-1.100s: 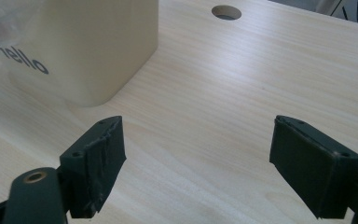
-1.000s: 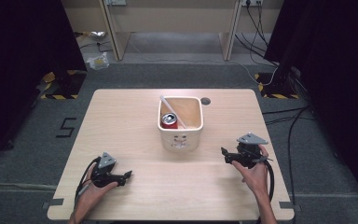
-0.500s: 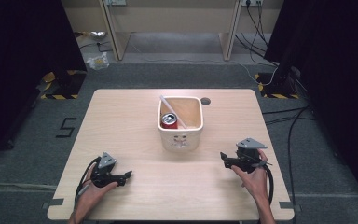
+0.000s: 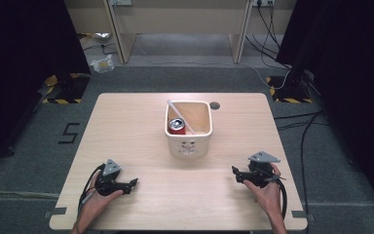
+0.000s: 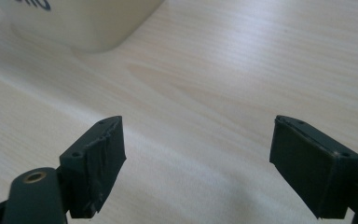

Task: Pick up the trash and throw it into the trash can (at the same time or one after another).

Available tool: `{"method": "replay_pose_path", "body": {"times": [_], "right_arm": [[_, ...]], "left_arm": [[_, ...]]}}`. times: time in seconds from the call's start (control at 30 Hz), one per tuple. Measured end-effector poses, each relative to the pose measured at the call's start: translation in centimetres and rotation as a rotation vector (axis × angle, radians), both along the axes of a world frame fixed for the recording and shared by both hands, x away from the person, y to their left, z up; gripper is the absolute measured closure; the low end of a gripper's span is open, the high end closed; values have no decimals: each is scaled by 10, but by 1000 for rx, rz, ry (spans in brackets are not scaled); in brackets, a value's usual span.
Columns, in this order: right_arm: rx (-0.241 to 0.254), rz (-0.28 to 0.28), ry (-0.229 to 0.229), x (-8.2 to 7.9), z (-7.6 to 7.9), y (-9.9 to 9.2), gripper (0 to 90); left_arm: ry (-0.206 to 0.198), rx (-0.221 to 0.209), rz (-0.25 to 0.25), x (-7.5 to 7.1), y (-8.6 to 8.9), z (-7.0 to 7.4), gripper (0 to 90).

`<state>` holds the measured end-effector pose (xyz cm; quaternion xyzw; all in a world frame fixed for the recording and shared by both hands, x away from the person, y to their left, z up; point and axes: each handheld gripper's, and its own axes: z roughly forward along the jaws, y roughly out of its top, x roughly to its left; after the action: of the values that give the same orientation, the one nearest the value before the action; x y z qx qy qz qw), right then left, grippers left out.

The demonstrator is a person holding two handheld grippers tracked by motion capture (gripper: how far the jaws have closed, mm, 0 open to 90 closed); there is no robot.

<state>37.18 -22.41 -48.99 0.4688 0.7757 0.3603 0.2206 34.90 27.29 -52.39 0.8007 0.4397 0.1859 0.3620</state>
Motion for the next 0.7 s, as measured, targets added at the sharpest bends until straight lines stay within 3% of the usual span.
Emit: {"method": "replay_pose_path", "body": {"times": [0.7], "right_arm": [[-29, -26, 52, -17, -26, -6, 166]], "left_arm": [[0, 1, -3, 0, 0, 0, 135]]}}
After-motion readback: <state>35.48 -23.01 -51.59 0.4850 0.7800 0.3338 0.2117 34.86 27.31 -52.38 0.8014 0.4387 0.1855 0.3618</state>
